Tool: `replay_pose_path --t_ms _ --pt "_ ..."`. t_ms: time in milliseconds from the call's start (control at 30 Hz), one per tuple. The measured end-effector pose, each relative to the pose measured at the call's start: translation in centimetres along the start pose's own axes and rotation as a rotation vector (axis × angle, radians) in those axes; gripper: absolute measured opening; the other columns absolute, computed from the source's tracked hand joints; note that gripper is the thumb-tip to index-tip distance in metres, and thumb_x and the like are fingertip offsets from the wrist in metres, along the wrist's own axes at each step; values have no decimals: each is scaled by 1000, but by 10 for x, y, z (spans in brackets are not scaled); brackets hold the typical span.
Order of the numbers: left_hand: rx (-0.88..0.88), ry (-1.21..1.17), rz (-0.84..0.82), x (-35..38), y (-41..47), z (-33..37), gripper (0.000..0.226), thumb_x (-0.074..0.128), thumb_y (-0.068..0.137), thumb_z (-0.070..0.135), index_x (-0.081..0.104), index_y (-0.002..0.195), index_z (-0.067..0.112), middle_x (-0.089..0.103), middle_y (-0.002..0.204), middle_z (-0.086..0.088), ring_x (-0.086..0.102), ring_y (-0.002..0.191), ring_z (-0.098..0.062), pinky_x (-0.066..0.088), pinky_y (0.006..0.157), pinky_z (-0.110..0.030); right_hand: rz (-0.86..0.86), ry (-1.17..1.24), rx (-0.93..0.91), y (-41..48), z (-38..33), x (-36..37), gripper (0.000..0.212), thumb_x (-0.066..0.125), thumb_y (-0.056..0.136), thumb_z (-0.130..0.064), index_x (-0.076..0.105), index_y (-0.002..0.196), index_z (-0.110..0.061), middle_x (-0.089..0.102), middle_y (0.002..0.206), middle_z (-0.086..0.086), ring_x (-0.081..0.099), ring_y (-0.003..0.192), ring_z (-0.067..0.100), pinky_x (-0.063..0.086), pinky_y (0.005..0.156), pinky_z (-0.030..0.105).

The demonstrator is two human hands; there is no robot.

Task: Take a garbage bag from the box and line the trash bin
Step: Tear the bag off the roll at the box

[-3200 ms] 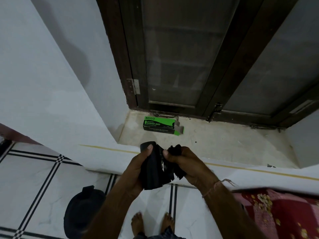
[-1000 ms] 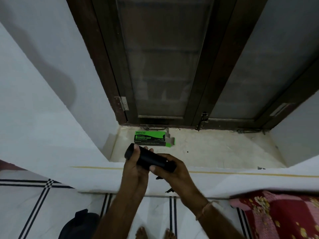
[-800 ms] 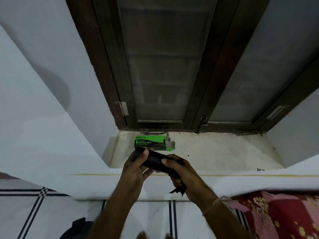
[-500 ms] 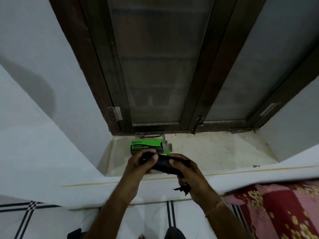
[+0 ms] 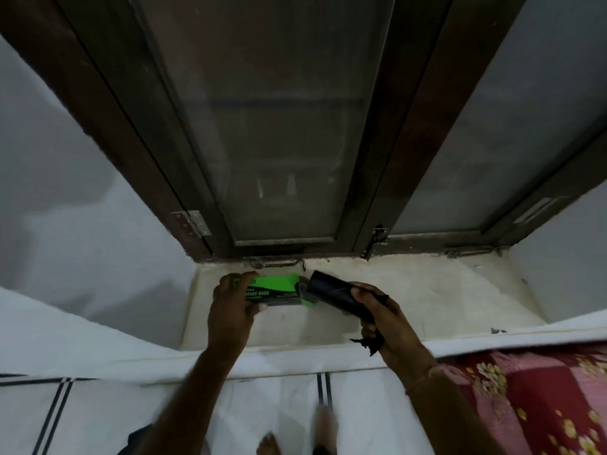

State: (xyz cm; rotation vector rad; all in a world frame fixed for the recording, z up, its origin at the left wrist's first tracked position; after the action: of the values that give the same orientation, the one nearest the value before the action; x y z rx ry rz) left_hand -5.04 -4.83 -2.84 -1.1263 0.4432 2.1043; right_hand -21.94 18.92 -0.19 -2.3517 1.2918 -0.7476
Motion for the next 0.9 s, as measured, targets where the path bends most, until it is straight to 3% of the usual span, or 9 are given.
replay_pose_path --t_ms 133,467,633,733,900 --pt "16 -177 97 -8 -5 10 59 81 84 17 57 136 24 52 133 -8 60 113 -25 57 88 -41 -59 10 50 9 -1 -3 24 68 95 -19 71 116 -9 65 82 7 31 47 12 26 41 21" --pt "59 -254 143 -33 -10 20 59 82 83 12 59 135 21 51 135 -9 60 114 -22 57 92 -41 -195 -102 210 10 -29 5 28 70 92 -23 67 114 -4 63 67 4 31 43 9 28 38 19" --pt "144 -274 115 -43 -12 19 56 80 84 11 60 136 18 49 135 -2 53 112 -1 56 91 -32 -164 -62 301 6 -38 10 17 64 97 -25 62 98 -8 59 49 2 30 36 7 27 36 18" --pt "165 -321 75 -44 -14 20 56 78 83 29 60 135 22 51 133 2 51 112 13 52 91 -22 -174 -66 236 6 -34 10 17 66 96 -24 65 103 -9 64 59 4 31 39 8 28 37 18" --pt "117 -408 50 -43 -19 17 60 74 75 40 62 131 21 57 127 -2 55 114 7 49 92 -14 -252 -147 -43 -5 -36 10 26 66 96 -21 71 122 -17 68 90 3 37 55 12 34 46 20"
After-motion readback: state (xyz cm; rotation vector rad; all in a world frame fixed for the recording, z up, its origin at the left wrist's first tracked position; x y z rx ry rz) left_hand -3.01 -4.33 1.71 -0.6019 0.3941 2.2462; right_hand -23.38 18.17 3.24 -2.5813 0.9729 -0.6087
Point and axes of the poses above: each hand's wrist, its own y-axis towards the middle knuckle, its own x-axis out of the palm, z = x × y, the point moved 2 cm from there along y, towards the middle knuckle
